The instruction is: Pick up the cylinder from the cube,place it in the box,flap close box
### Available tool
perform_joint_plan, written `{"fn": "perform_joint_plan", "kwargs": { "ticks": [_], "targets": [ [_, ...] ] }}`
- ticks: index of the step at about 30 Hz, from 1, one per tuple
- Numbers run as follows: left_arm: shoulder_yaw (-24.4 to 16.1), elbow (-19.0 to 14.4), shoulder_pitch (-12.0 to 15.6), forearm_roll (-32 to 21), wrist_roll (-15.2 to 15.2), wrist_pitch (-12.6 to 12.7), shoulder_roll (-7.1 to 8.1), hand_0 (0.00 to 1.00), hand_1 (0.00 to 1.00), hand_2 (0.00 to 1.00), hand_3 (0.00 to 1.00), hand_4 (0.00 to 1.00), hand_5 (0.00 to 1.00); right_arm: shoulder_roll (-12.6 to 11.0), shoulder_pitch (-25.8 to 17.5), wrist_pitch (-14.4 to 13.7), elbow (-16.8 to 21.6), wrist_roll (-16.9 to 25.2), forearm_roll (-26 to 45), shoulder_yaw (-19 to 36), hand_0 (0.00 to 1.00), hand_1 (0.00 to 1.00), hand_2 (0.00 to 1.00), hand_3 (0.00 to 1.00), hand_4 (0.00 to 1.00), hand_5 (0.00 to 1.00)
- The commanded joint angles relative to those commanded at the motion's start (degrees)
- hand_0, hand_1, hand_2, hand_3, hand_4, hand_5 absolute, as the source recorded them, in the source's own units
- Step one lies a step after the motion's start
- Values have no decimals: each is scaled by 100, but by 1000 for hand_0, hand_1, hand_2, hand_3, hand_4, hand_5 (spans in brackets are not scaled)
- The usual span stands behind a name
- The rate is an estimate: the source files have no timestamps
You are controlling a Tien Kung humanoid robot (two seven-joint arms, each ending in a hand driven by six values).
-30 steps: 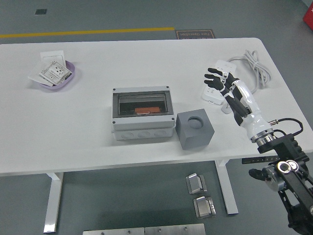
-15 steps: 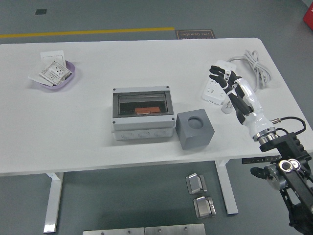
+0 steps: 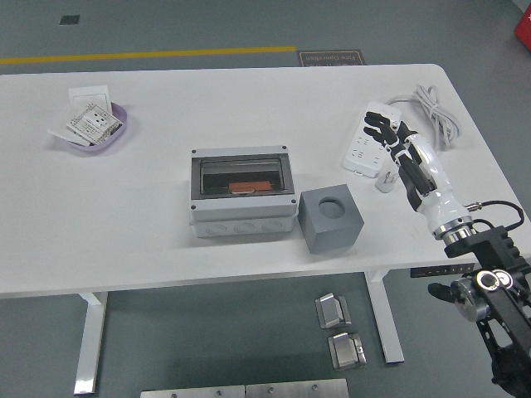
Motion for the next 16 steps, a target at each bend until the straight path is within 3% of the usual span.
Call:
{"fn": "perform_joint_plan", "kwargs": {
  "ticks": [1, 6, 16],
  "targets": [
    [8, 0, -2, -23, -13, -15, 3, 972, 997, 998, 998, 998, 842, 0, 0, -9, -2, 9, 19, 5, 998, 885, 877, 842, 998, 852],
    [152, 0, -11, -185, -29, -9, 3, 972, 997, 998, 998, 998, 842, 0, 8, -35, 2, 31, 82, 53, 998, 885, 877, 842, 998, 852],
    [667, 0, 9, -594, 173, 389, 13, 973, 990, 998, 998, 998, 886, -86, 66, -60, -24, 8, 180, 154, 998, 871, 867, 838, 998, 882]
  ]
}}
